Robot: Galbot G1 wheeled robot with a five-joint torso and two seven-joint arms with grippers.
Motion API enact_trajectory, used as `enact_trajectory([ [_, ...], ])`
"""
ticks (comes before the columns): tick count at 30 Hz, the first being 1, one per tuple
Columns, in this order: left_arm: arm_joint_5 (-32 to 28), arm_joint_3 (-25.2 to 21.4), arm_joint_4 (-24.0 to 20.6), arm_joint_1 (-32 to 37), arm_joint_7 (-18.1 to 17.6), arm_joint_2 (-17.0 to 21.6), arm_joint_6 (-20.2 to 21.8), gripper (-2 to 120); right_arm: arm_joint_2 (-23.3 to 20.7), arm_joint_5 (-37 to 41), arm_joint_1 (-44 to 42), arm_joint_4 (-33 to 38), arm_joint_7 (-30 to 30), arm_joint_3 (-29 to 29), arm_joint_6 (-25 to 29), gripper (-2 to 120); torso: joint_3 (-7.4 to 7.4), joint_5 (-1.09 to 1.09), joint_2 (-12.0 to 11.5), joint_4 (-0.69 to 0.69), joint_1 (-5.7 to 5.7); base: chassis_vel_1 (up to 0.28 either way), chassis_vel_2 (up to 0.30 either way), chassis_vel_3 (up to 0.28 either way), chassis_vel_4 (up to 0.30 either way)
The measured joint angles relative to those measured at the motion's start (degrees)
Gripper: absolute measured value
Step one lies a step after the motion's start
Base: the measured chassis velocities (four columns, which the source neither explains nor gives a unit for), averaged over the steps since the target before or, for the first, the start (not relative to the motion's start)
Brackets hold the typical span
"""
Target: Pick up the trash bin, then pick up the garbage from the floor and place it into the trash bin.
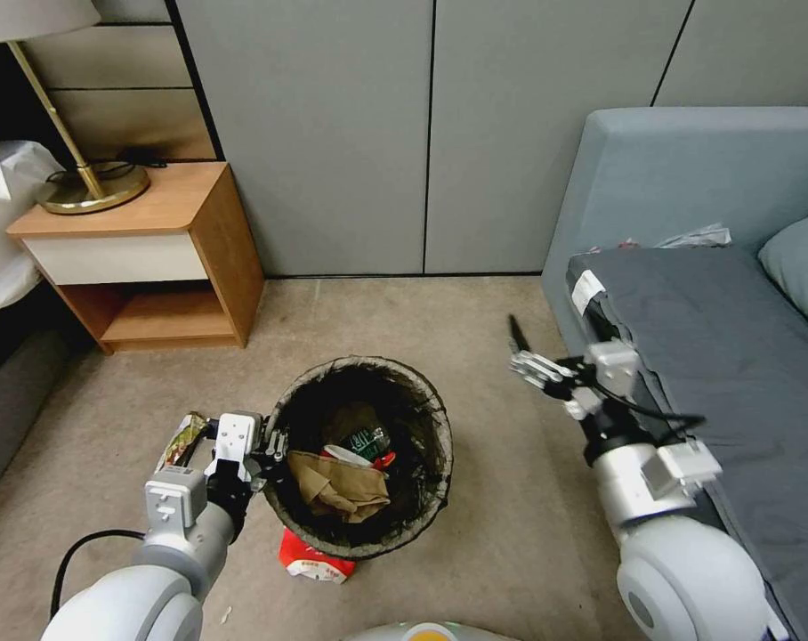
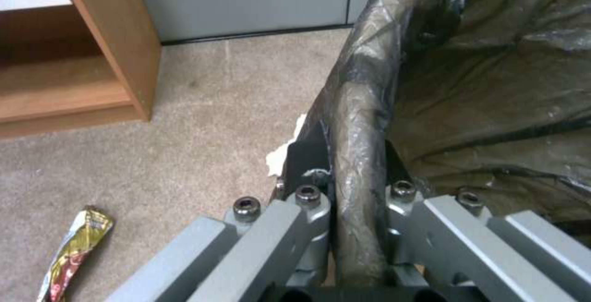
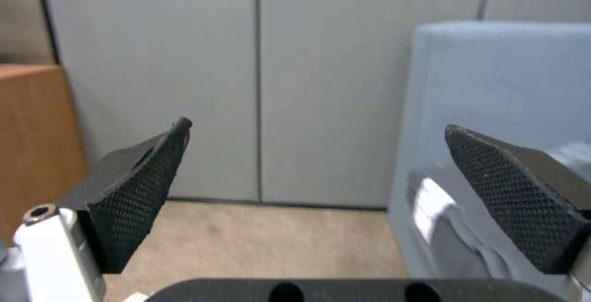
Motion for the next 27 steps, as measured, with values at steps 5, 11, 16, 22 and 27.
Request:
enact_trajectory([
  [5,0.0,-0.5,-1.1,0.5,0.2,-0.5,0.0,1,3.0,-2.4,-4.9,-0.5,0.0,1.3,2.5,100,0.0,0.0,0.0,0.01,0.0,0.0,0.0,0.0,0.0],
  [11,0.0,-0.8,-1.1,1.2,0.2,-0.7,0.0,1,3.4,-2.4,-6.4,-0.6,0.4,2.9,3.5,100,0.0,0.0,0.0,0.01,0.0,0.0,0.0,0.0,0.0],
  [16,0.1,-1.0,-1.1,1.7,0.2,-0.7,0.1,1,3.0,-1.2,-6.5,-0.6,1.0,3.7,3.6,100,0.0,0.0,0.0,0.01,0.0,0.0,0.0,0.0,0.0],
  [22,0.2,-1.2,-1.2,2.4,0.1,-0.6,0.1,1,2.9,-0.2,-6.5,-0.6,1.7,4.1,3.6,100,0.0,0.0,0.0,0.01,0.0,0.0,0.0,0.0,0.0],
  [27,0.2,-1.2,-1.2,2.5,0.1,-0.6,0.1,1,2.9,0.0,-6.4,-0.6,2.0,4.2,3.5,100,0.0,0.0,0.0,0.01,0.0,0.02,0.016,0.017,0.017],
])
